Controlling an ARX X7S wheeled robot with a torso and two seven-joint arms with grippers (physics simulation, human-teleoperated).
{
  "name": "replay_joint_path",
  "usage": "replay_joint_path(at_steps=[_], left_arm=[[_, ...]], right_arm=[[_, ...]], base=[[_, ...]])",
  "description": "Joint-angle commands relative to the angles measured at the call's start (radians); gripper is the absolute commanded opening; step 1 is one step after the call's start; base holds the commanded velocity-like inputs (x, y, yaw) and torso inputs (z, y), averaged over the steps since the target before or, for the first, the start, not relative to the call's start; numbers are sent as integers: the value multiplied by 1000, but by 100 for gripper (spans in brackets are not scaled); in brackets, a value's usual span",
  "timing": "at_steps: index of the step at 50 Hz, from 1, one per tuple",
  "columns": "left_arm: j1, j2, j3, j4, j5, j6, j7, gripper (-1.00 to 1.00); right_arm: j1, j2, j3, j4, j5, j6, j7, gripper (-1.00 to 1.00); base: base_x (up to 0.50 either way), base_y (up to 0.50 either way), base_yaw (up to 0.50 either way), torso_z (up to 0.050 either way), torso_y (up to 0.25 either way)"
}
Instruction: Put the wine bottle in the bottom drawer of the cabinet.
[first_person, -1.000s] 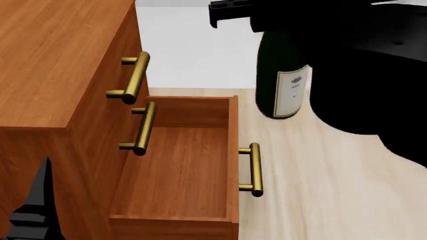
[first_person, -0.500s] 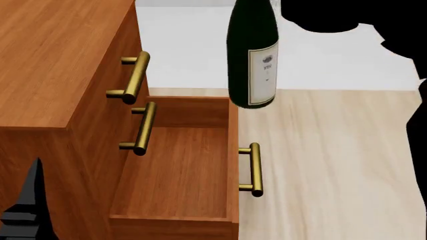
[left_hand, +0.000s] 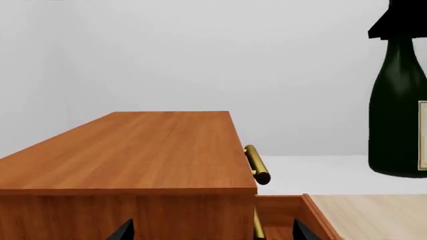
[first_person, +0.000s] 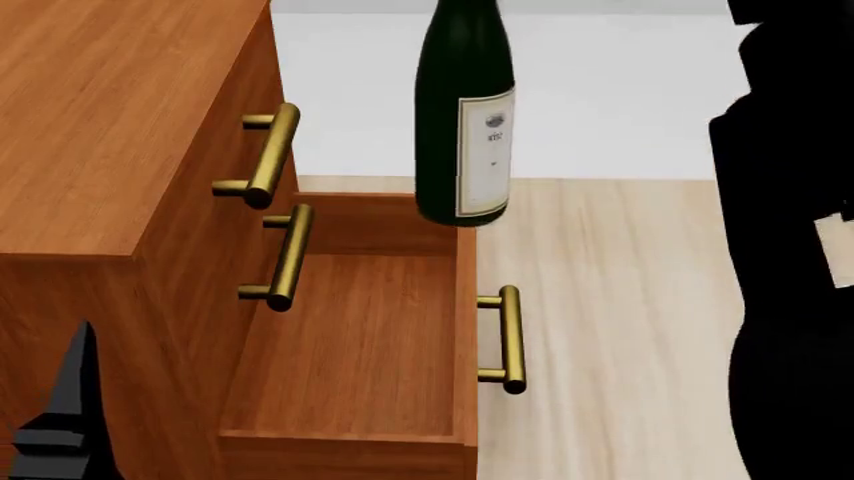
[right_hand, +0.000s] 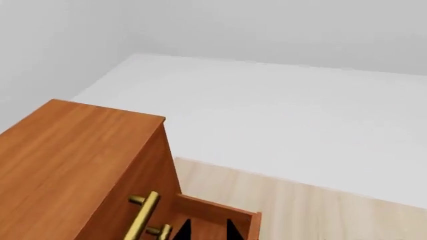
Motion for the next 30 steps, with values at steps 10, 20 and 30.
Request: replay_joint_path(at_steps=[10,20,30], left_arm=[[16,1,3,-9,11,-1,-1,100],[16,-17,-7,-18,2,14,15,100],[34,-3,-1,-33,17,24,23,100]], right_arm=[[74,-146,215,302,-338,21,-260,-100],[42,-167,326,301,-474,45,-300,-100],[36,-167,88,301,-198,5,-254,-100]], base=[[0,0,0,0,1],[0,0,0,0,0],[0,0,0,0,1]])
